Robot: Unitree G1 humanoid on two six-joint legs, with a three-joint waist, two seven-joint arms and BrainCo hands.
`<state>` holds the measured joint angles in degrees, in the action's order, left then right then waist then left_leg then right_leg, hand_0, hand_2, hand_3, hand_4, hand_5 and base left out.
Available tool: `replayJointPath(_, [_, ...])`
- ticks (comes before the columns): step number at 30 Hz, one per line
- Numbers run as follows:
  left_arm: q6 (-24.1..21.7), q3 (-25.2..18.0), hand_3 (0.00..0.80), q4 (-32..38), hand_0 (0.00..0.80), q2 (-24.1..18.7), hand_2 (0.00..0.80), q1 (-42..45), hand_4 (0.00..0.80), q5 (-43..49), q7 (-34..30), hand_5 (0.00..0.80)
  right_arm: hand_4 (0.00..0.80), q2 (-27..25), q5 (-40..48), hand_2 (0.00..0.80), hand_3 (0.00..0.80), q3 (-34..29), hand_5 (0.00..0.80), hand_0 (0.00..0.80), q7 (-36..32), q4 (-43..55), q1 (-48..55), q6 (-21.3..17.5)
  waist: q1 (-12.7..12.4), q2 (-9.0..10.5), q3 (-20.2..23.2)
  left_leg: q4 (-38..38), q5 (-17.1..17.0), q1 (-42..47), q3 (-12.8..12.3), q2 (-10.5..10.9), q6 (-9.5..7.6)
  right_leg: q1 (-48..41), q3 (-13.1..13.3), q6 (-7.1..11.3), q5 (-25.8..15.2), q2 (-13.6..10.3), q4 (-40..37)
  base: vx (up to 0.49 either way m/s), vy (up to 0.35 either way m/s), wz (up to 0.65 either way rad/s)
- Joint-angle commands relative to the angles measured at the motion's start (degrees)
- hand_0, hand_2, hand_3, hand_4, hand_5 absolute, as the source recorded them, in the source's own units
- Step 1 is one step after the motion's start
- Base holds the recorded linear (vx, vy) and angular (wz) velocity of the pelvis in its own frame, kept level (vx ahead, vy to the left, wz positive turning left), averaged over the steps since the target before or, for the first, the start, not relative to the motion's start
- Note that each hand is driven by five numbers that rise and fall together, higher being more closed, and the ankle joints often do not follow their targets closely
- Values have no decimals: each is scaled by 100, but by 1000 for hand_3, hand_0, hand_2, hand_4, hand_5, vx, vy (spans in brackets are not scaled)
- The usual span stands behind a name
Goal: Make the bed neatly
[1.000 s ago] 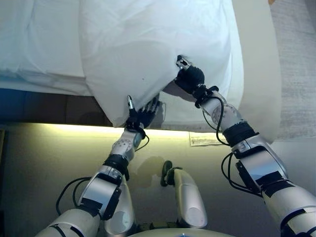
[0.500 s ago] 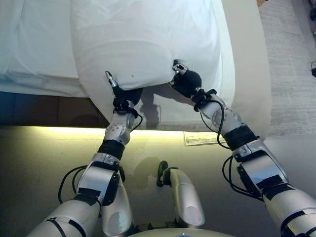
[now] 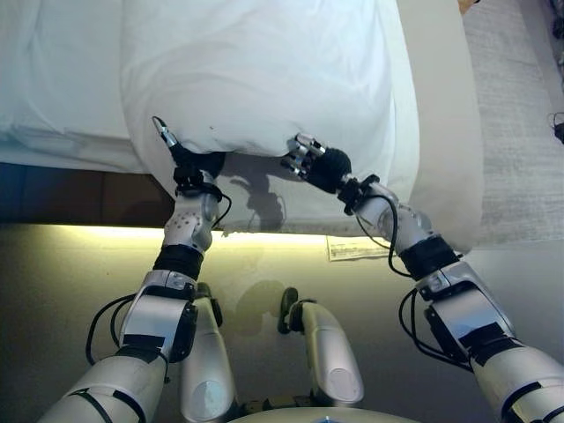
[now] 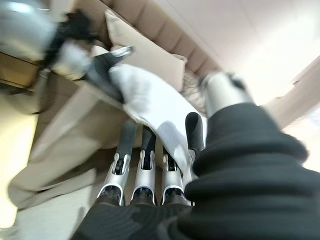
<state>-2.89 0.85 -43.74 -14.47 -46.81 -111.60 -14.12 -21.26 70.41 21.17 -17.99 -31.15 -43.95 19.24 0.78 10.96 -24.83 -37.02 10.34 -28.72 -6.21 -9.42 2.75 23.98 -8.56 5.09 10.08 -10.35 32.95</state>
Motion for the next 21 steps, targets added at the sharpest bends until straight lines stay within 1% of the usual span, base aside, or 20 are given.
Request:
replayJointPath(1, [71, -295, 0, 167, 0, -307, 0, -18, 0, -140, -401, 0, 0, -113, -133, 0, 0, 16, 0, 0, -439, 428, 772, 194, 45, -168, 792, 891, -153, 499, 194, -16, 225, -130, -25, 86, -301, -213, -537, -69, 78, 3])
replayJointPath(7, [246, -562, 0, 38, 0, -497, 0, 333, 0, -140, -594, 0, 0, -70, -513, 0, 0, -185, 0, 0, -633, 346, 1797, 662, 127, -293, 1060, 1383, -290, 1068, 148, 93, 245, -650, -47, 164, -354, -324, -961, 29, 104, 0])
replayJointPath(12, [390, -835, 0, -1, 0, -524, 0, 746, 0, -140, -816, 0, 0, -65, -1109, 0, 0, -458, 0, 0, -936, -52, 2731, 913, 165, -438, 1302, 1921, -459, 1607, 116, 179, 248, -1166, -110, 233, -425, -357, -1408, 81, 131, -4])
replayJointPath(16, [434, -1018, 0, -25, 0, -574, 0, 911, 0, -140, -847, 0, 0, -54, -1589, 0, 0, -741, 0, 0, -1279, -734, 3263, 879, 131, -532, 1484, 2154, -470, 1936, 113, 237, 246, -1555, -215, 256, -395, -369, -1644, 84, 94, 4])
replayJointPath(18, [466, -1117, 0, -105, 0, -662, 0, 885, 0, -140, -861, 0, 0, -2, -1699, 0, 0, -835, 0, 0, -1358, -1068, 3397, 741, 91, -565, 1538, 2230, -496, 2017, 113, 240, 230, -1650, -281, 264, -408, -389, -1682, 35, 35, 6])
replayJointPath(21, [531, -1282, 0, -228, 0, -866, 0, 872, 0, -140, -934, 0, 0, 83, -1803, 0, 0, -974, 0, 0, -1414, -1460, 3523, 530, 25, -640, 1609, 2364, -477, 2183, 142, 258, 211, -1833, -357, 333, -384, -443, -1742, 19, 28, 8])
